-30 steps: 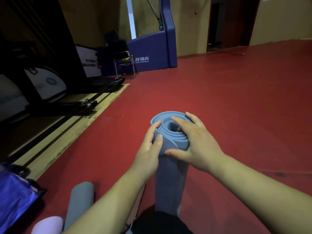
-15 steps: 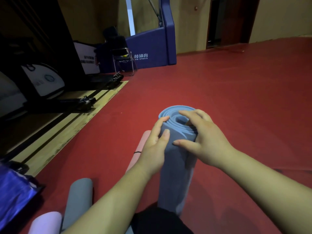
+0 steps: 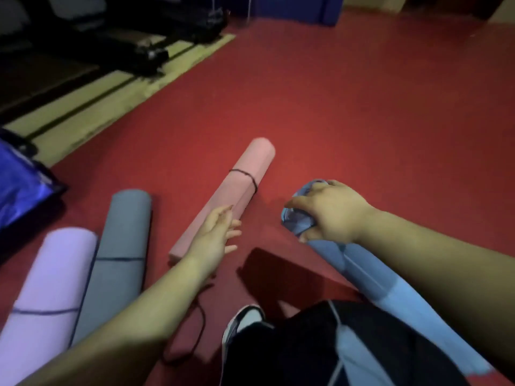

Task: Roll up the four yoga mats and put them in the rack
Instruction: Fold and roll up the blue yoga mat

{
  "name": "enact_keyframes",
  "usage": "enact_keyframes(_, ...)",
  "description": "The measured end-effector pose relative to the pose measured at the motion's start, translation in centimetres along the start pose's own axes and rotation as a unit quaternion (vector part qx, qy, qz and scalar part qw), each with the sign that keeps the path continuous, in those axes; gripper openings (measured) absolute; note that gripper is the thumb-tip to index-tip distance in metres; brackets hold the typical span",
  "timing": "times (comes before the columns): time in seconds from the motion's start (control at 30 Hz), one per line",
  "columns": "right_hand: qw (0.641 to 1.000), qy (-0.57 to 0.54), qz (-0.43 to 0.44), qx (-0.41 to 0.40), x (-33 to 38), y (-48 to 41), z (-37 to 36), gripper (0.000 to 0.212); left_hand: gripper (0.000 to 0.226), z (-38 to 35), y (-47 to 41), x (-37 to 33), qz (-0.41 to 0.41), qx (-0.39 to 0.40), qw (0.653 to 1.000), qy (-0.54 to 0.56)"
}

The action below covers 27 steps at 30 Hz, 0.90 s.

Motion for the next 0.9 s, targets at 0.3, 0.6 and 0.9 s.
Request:
enact_keyframes(0.3,0.99,-0.066,0.122,0.038,7.8,-5.5,-10.8,0.08,0.018,7.1,1.6,15.8,0.065,-0.075,0.983,-0.154)
enact_keyframes(0.6,0.982,-0.084,0.168,0.02,11.5,-7.8,-16.9,0.066,0.028,10.1,1.6,25.1,0.159,-0.083,0.917,-0.355)
enact_keyframes(0.9,0.981,-0.117,0.155,-0.011,12.0,-7.7,-17.4,0.065,0.019,9.2,3.0,27.9,0.146,-0.039,0.85,-0.504)
Point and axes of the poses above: each hand's wrist, its own y-axis away from the middle knuckle, its own z-axis out of the back of the hand, x = y × z, the point moved 2 cm from there along -y, towards the middle knuckle
